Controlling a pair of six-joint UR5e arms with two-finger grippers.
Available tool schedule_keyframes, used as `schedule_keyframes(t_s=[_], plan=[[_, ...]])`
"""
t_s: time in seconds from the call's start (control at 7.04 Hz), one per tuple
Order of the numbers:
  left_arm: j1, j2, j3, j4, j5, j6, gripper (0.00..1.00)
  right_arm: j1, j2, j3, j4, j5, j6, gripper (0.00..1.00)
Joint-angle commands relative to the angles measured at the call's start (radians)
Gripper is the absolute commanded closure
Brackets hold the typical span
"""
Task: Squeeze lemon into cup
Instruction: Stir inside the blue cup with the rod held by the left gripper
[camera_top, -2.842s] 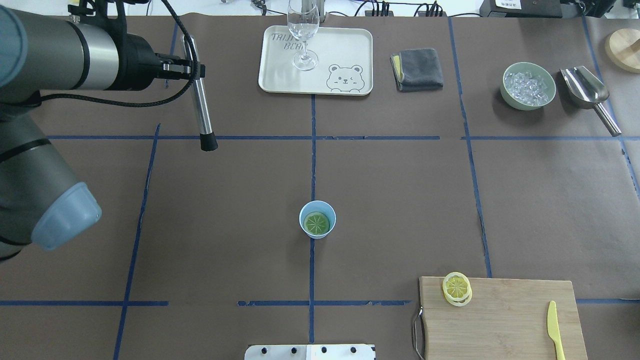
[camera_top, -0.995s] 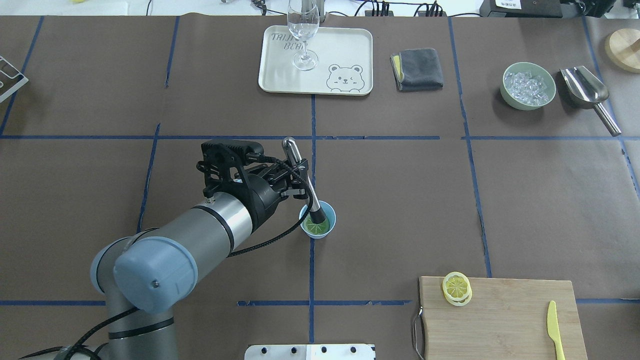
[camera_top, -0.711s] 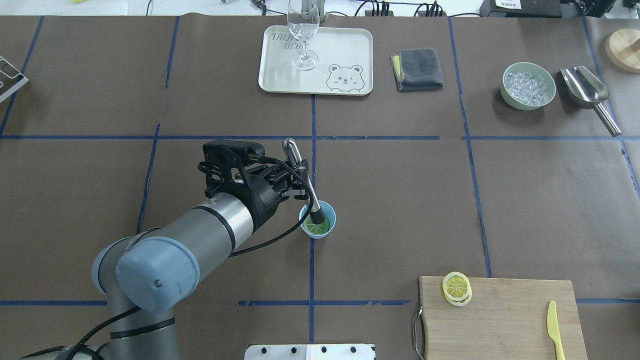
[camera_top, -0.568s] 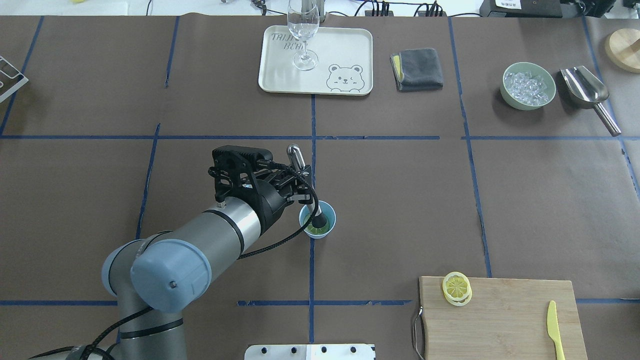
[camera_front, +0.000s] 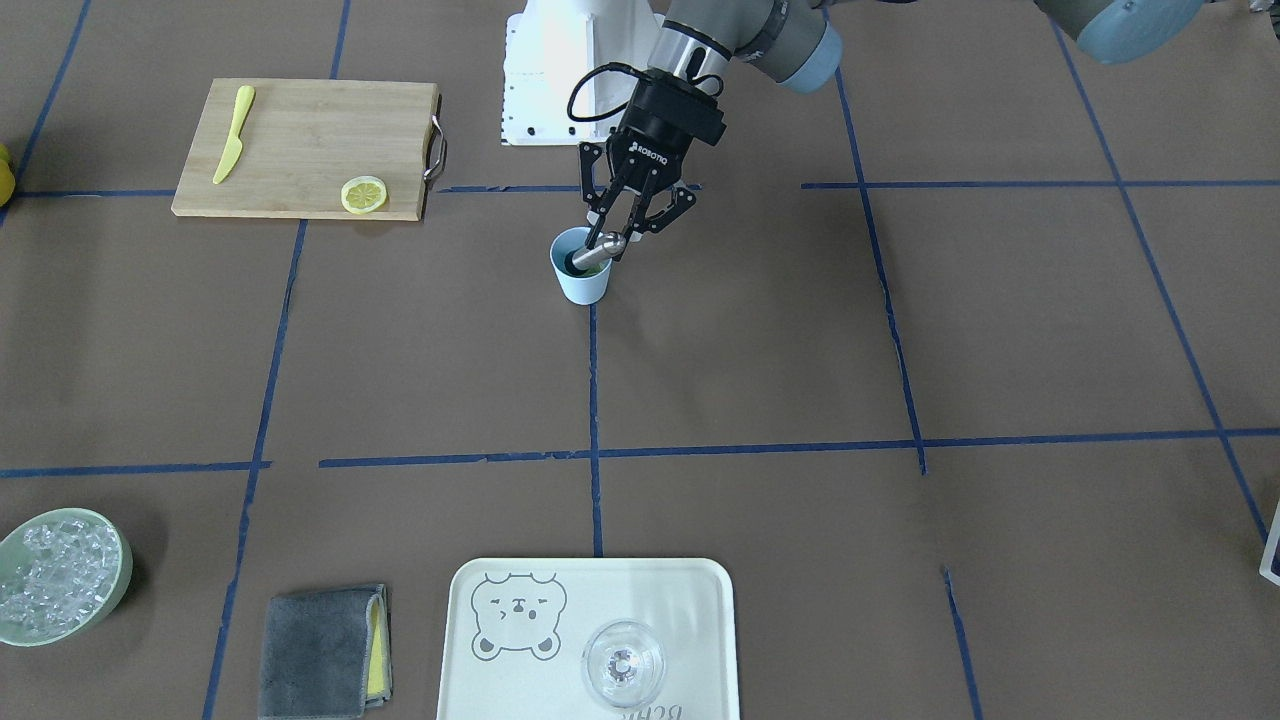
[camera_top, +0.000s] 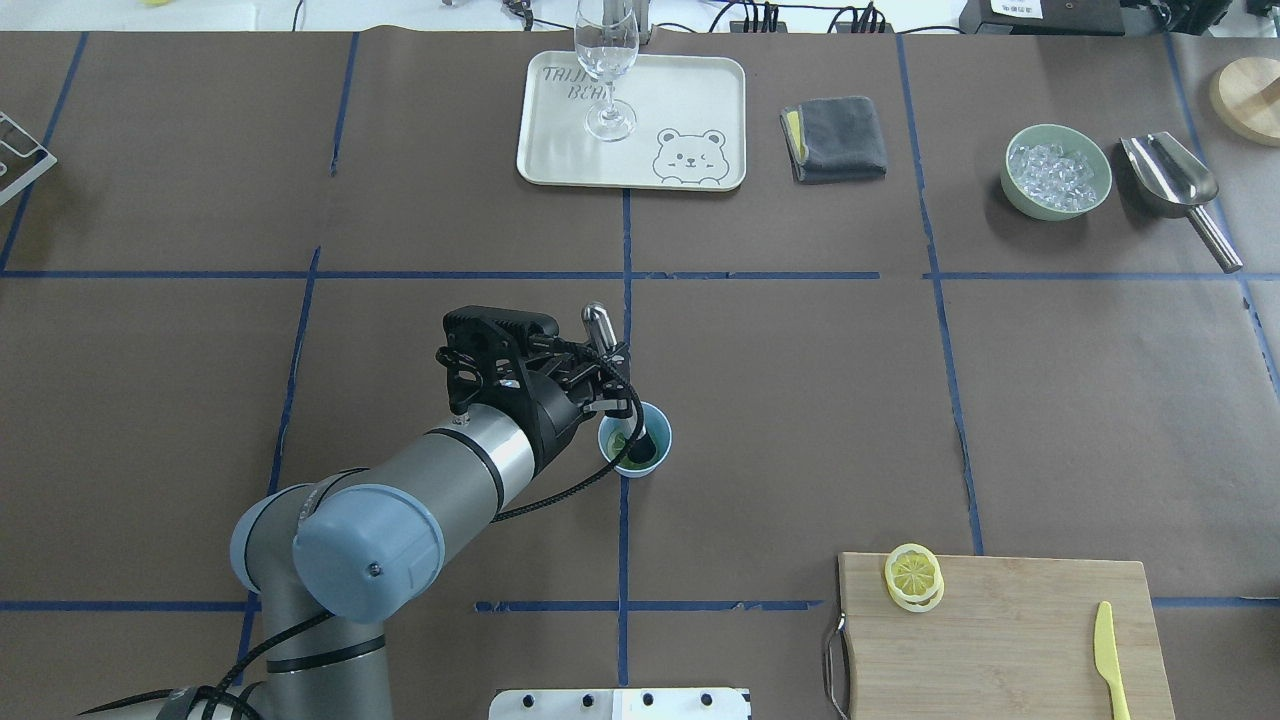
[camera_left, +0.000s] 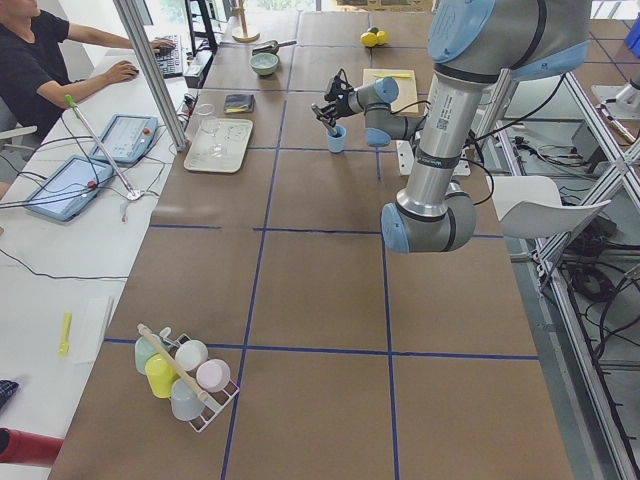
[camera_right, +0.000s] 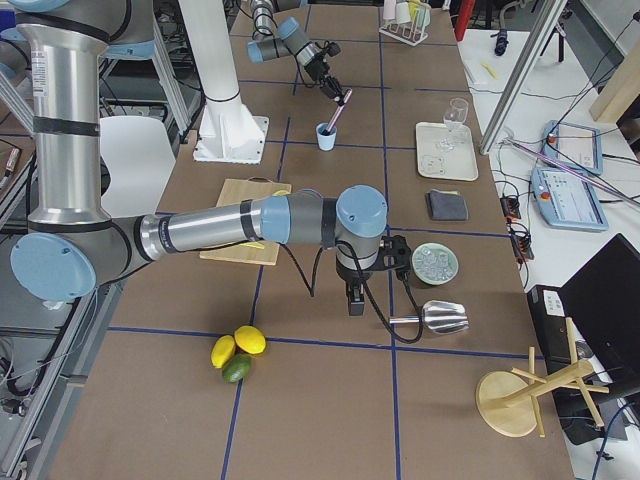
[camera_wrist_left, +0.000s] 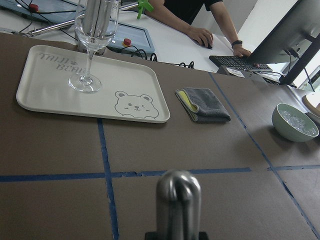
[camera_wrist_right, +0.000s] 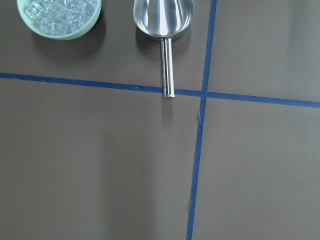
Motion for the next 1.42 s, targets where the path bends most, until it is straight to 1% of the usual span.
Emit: schedule_keyframes(t_s=[0.0, 0.28, 0.43, 0.57, 0.71, 0.85, 0.99, 1.14, 1.28], plan=[[0.011, 0.007, 0.008, -0.005, 0.008, 0.002, 1.00, 0.008, 0.000, 0.002, 0.000, 0.000, 0.000, 0.00], [0.011, 0.007, 0.005, -0.005, 0.008, 0.003, 1.00, 0.014, -0.002, 0.005, 0.000, 0.002, 0.000, 0.00], [0.010, 0.002, -0.048, 0.002, -0.001, 0.026, 1.00, 0.016, -0.002, 0.005, -0.006, 0.000, 0.000, 0.00], [0.002, 0.004, -0.098, 0.009, -0.004, 0.096, 1.00, 0.019, -0.006, 0.008, -0.006, 0.000, 0.000, 0.00], [-0.012, 0.011, -0.143, 0.011, -0.004, 0.139, 1.00, 0.022, -0.029, 0.021, 0.001, 0.000, 0.000, 0.00], [-0.057, 0.011, -0.151, 0.011, -0.053, 0.158, 1.00, 0.023, -0.032, 0.021, 0.003, -0.003, -0.001, 0.00], [-0.132, 0.017, -0.151, 0.011, -0.183, 0.158, 1.00, 0.023, -0.032, 0.027, 0.006, -0.010, 0.000, 0.00], [-0.209, 0.068, -0.153, 0.011, -0.327, 0.158, 1.00, 0.023, -0.034, 0.019, 0.008, -0.015, 0.010, 0.00], [-0.286, 0.147, -0.156, 0.009, -0.483, 0.158, 1.00, 0.023, -0.035, 0.006, 0.014, -0.026, 0.022, 0.00]])
